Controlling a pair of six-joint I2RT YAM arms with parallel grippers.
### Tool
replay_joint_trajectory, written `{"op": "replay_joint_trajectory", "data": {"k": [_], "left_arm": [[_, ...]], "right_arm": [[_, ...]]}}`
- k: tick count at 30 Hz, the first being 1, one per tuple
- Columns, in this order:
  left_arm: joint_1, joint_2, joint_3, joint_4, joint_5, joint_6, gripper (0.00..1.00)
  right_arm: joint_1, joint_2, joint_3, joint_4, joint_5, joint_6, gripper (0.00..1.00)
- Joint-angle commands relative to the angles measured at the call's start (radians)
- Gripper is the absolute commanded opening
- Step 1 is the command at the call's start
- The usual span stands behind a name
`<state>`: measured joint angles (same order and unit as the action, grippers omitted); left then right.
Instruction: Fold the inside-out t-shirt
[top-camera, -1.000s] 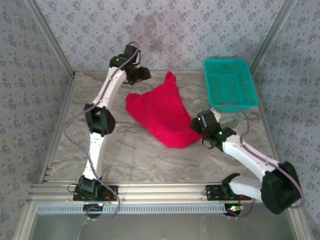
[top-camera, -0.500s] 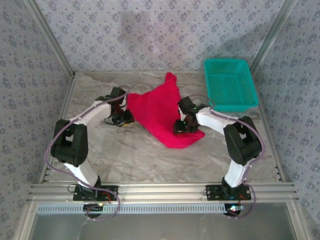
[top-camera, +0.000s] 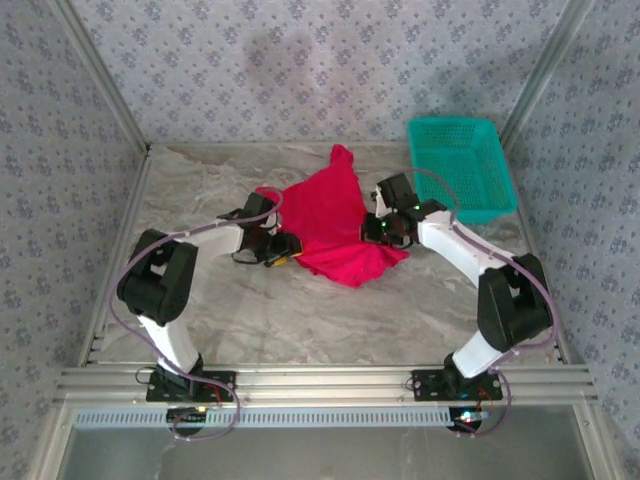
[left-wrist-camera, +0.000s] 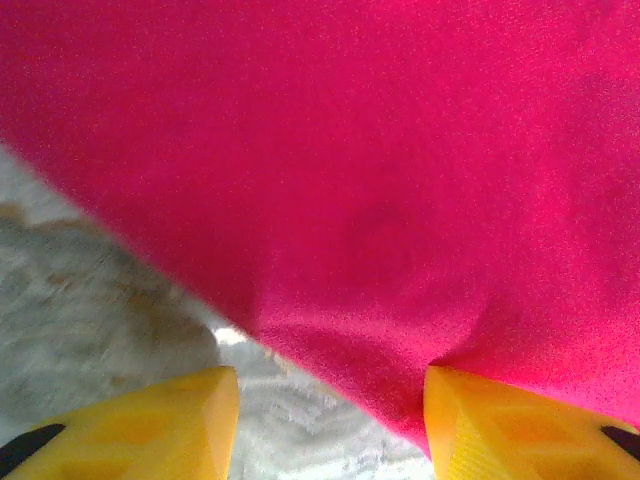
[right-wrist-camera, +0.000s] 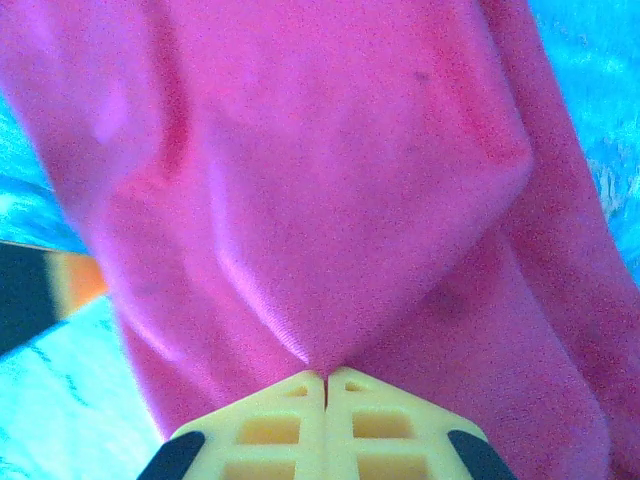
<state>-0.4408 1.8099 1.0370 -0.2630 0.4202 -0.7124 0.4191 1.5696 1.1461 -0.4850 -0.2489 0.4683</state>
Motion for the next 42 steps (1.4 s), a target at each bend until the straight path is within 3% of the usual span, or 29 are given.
{"op": "replay_joint_trajectory", "data": {"k": [1, 5, 8, 9, 18, 24, 29, 31, 39, 42], "left_arm": [[-0.003, 0.062, 0.016, 0.067, 0.028, -0.051, 0.45], [-0.004, 0.100, 0.034, 0.086, -0.008, -0.079, 0.28], [-0.004, 0.105, 0.057, 0.086, -0.026, -0.092, 0.03], [-0.004, 0.099, 0.070, 0.076, -0.030, -0.088, 0.00], [0.033, -0.118, 0.229, -0.276, -0.217, 0.070, 0.00], [0.161, -0.341, 0.285, -0.443, -0.233, 0.135, 0.00], [0.208, -0.450, 0.287, -0.433, -0.175, 0.146, 0.00], [0.193, -0.441, 0.273, -0.423, -0.122, 0.132, 0.04], [-0.039, -0.359, 0.115, -0.213, -0.115, -0.014, 0.45], [-0.146, -0.313, 0.046, -0.097, -0.140, -0.103, 0.49]], "right_arm": [[-0.020, -0.015, -0.008, 0.012, -0.044, 0.061, 0.00], [-0.029, -0.031, 0.000, 0.023, -0.059, 0.077, 0.00], [-0.039, -0.048, 0.016, 0.021, -0.074, 0.093, 0.00], [-0.043, -0.057, 0.021, 0.023, -0.081, 0.101, 0.00], [-0.041, -0.160, 0.094, 0.002, -0.145, 0.139, 0.00], [-0.050, -0.264, 0.144, -0.071, -0.088, 0.136, 0.00], [-0.089, -0.299, 0.124, -0.046, -0.064, 0.153, 0.00], [-0.105, -0.282, 0.117, -0.027, -0.071, 0.154, 0.00], [-0.168, -0.181, 0.137, -0.049, -0.010, 0.215, 0.00], [-0.198, -0.158, 0.143, -0.074, 0.072, 0.240, 0.00]]}}
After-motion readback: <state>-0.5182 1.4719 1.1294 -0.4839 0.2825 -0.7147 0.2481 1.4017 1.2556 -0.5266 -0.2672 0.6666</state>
